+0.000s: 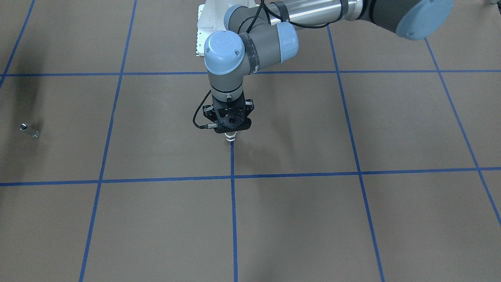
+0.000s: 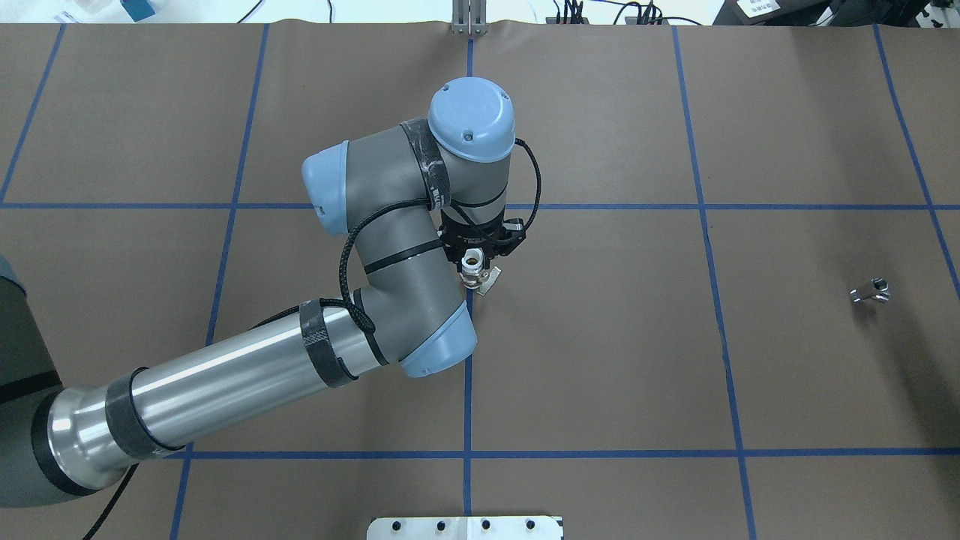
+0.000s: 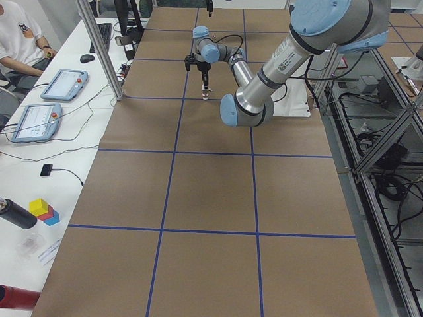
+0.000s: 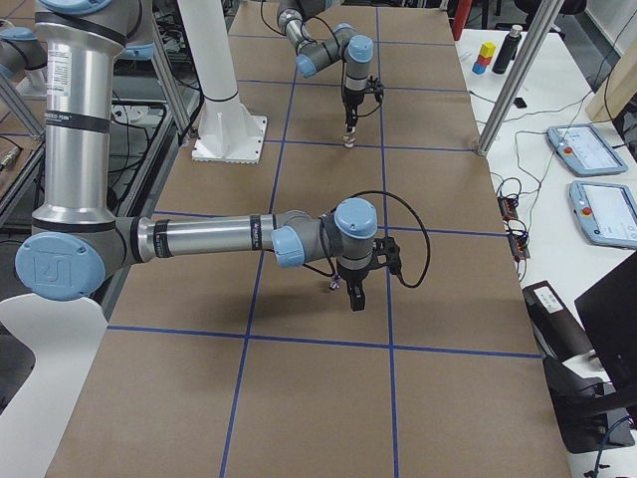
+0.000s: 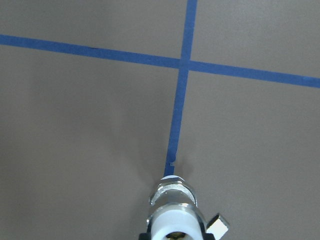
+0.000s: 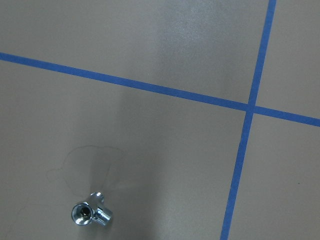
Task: Assemble PPR valve and pipe with both arms
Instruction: 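Lift the valve with the left gripper and carry it to the table center, then set the valve upright at center, open the left gripper and withdraw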
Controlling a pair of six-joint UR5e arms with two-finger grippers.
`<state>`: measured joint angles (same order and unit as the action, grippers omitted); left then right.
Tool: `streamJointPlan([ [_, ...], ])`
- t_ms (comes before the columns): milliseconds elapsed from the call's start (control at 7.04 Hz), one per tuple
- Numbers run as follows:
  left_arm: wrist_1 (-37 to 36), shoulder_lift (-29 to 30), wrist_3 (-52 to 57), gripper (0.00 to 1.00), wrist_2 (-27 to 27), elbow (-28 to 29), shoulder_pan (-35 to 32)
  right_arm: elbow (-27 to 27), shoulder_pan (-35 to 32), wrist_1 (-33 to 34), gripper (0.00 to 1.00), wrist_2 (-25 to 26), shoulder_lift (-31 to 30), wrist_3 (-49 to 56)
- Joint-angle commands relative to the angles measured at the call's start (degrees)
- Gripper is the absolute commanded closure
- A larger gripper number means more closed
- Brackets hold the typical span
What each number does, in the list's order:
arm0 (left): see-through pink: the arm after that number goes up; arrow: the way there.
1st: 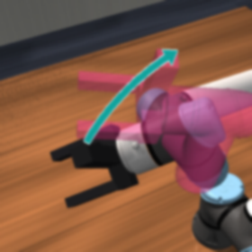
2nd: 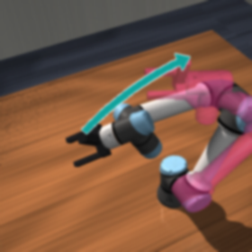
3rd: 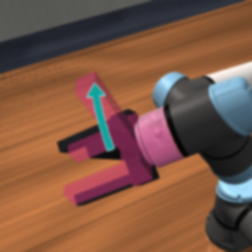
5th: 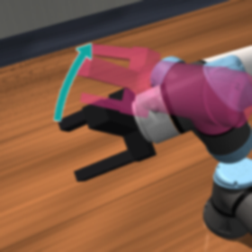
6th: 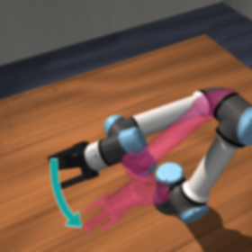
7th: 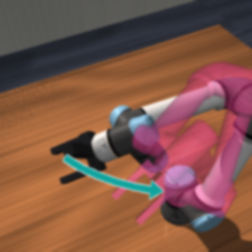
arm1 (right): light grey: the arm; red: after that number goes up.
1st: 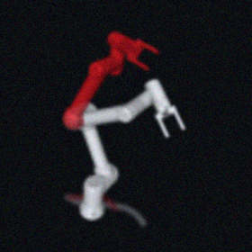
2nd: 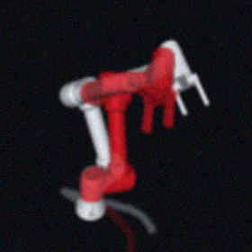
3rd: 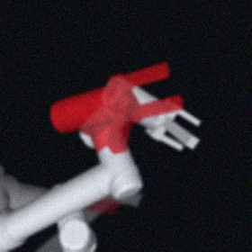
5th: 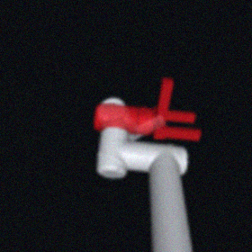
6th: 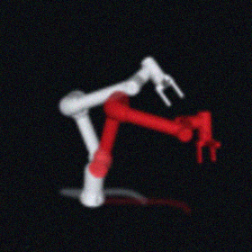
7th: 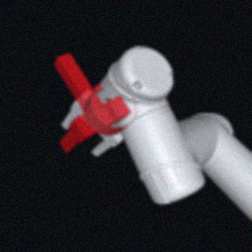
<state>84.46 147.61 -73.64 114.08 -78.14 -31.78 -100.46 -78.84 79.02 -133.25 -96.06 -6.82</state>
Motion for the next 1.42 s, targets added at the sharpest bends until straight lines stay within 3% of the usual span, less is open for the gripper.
streamJointPlan([
  [0, 0.0, -0.1, 0.1, 1.0, 0.0, 0.0, 0.1, 0.0, 0.0, 0.0, 0.0, 0.0, 0.0, 0.0],
  [142, 0.0, -0.1, 0.2, 0.93, 0.0, 0.1, 0.1, 0.0, 0.0, 0.1, 0.0, 0.0, 0.0, 0.0],
  [284, 0.0, -0.1, 0.2, 0.59, 0.0, 0.1, 0.1, 0.0, 0.0, 0.1, 0.0, 0.0, 0.0, 0.0],
  [426, -0.1, -0.1, 0.2, 0.39, 0.0, 0.4, 0.1, 0.0, 0.0, 0.1, 0.0, 0.0, 0.0, 0.0],
  [711, -0.2, -0.1, 0.3, 0.16, 0.1, 0.2, 0.0, 0.0, 0.0, 0.1, 0.0, 0.0, 0.1, 0.0],
  [995, -1.6, -0.5, 0.3, 0.1, 0.8, -4.1, -2.0, -0.1, 0.0, 0.0, 0.0, -0.6, 0.1, -3.3],
  [1279, -2.5, -12.5, 1.6, 0.1, 4.5, -20.6, -5.9, -0.1, 3.0, -3.3, 0.0, -1.5, -0.1, -7.0],
])
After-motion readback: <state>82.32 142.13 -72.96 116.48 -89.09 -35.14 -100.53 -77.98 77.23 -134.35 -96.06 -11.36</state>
